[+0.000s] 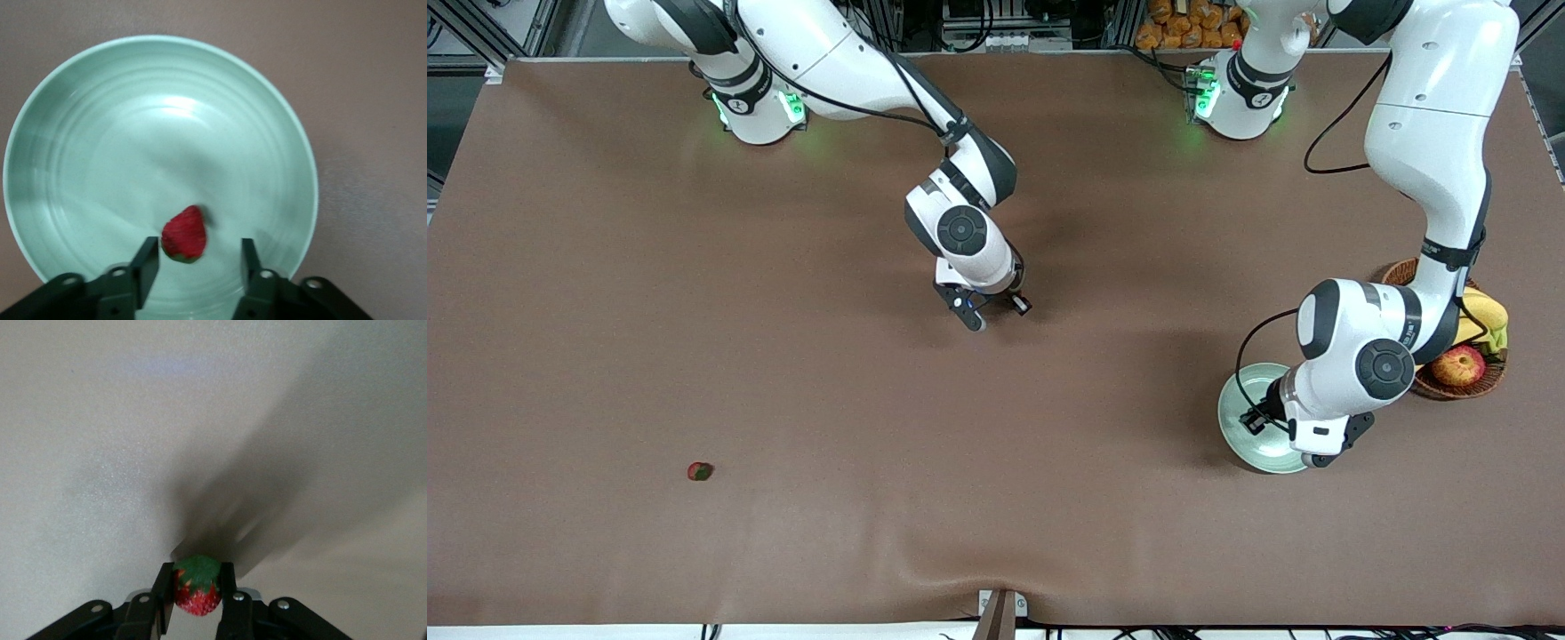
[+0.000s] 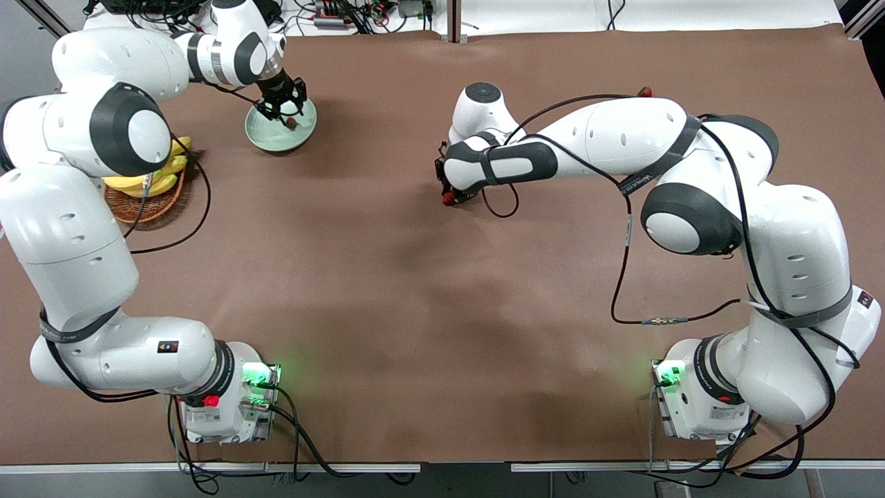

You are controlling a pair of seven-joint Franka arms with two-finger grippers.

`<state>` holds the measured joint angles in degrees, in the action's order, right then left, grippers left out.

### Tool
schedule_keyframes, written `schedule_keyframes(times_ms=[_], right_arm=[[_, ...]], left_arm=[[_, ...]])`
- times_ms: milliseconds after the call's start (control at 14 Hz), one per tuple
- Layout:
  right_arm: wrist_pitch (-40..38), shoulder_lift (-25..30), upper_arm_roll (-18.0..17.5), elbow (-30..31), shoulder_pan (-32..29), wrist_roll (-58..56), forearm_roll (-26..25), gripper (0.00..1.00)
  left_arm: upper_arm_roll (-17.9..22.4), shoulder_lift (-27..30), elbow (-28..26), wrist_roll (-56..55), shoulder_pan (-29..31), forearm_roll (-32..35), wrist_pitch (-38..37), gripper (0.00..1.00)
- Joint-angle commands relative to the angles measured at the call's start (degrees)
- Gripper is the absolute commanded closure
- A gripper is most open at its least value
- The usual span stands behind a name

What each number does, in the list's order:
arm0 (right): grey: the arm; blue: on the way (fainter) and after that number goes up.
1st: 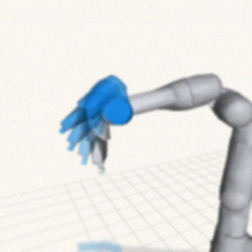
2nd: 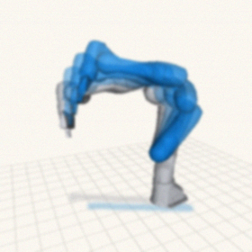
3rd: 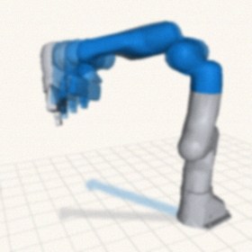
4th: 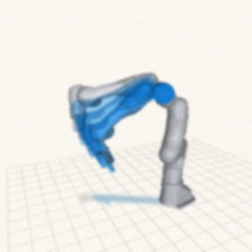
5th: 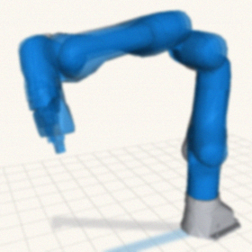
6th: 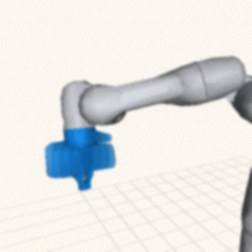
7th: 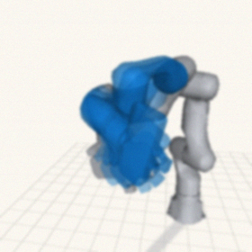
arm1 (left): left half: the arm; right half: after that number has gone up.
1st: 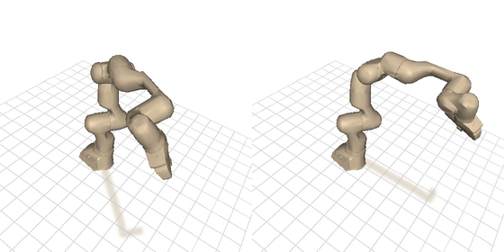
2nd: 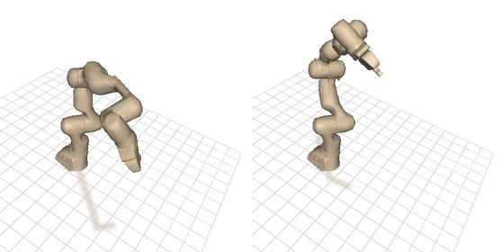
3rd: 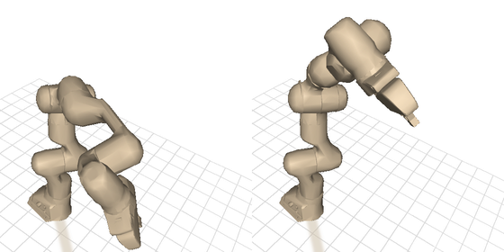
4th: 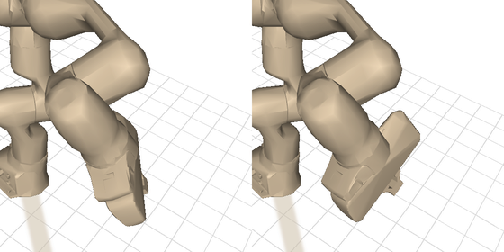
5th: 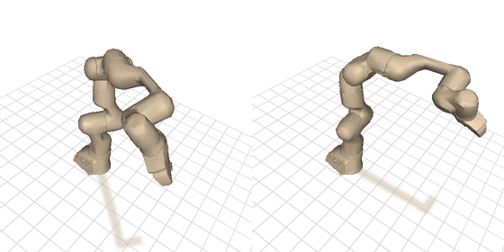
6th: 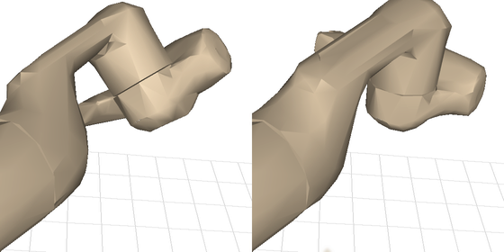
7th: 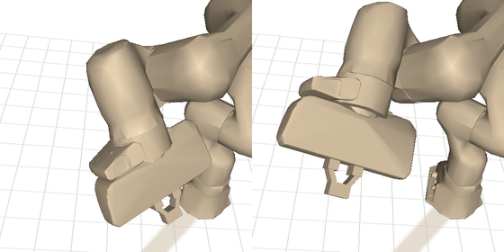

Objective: Collect all strawberries into plate
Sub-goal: 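Drop the strawberry on the plate with the left gripper while the right gripper carries, then release the strawberry mid-table with the right gripper while the left gripper withdraws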

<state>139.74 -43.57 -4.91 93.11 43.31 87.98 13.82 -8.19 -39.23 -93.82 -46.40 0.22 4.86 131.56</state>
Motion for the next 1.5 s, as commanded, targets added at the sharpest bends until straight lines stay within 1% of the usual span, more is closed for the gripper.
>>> schedule_keyframes(times_ms=[0,143,215,286,358,501,573,716,859,1002,1146,1217,1432], right_arm=[[0.4,-0.8,0.3,-0.8,-0.2,1.1,0.5,0.0],[0.0,-0.2,0.4,-1.1,-0.2,1.0,0.3,0.0],[-1.1,0.1,0.5,-1.7,-0.6,0.9,0.4,0.0],[-4.0,0.8,0.7,-3.2,-1.1,0.9,0.3,0.0],[-8.7,1.6,0.9,-5.8,-2.4,0.6,0.3,0.0],[-18.2,1.6,1.0,-12.9,-6.3,0.0,0.3,0.0],[-21.8,1.6,1.0,-15.7,-8.1,-0.4,0.2,0.0],[-24.6,1.6,0.9,-19.4,-10.6,-2.9,0.0,0.0],[-28.1,2.0,1.1,-20.2,-14.7,-10.2,-0.1,0.0],[-30.3,4.2,1.0,-20.1,-20.6,-19.3,0.2,0.0],[-33.9,4.4,0.9,-20.0,-26.2,-26.3,0.2,0.0],[-35.4,4.5,1.0,-20.0,-28.4,-30.1,-0.4,0.0],[-39.0,4.1,1.1,-19.4,-37.0,-43.8,-1.5,0.0]], left_arm=[[-0.3,2.5,-0.2,-0.1,-1.1,1.5,-0.7,0.0],[-0.6,5.1,-0.4,-0.4,-3.1,1.5,-3.3,0.0],[-0.5,6.0,-0.4,-0.4,-4.9,1.5,-5.2,0.0],[-0.6,6.5,-0.2,-0.7,-6.6,1.4,-6.0,0.0],[-0.7,6.6,-0.1,-1.1,-8.6,1.4,-6.1,0.0],[-0.8,6.6,0.5,-3.2,-12.1,1.3,-6.1,0.0],[-0.8,6.6,0.5,-4.0,-13.7,1.2,-6.1,0.0],[-0.8,6.4,0.6,-6.3,-16.4,0.7,-6.1,0.0],[-1.2,5.8,0.7,-6.9,-18.8,0.7,-5.9,0.0],[-1.5,4.3,1.1,-8.2,-24.4,0.7,-5.6,0.0],[-1.4,-0.6,6.1,-8.4,-30.3,1.2,-5.5,0.0],[-1.4,-2.1,7.7,-8.2,-32.6,1.2,-5.5,0.0],[-1.3,-2.8,7.8,-6.8,-36.7,1.8,-5.5,0.0]])
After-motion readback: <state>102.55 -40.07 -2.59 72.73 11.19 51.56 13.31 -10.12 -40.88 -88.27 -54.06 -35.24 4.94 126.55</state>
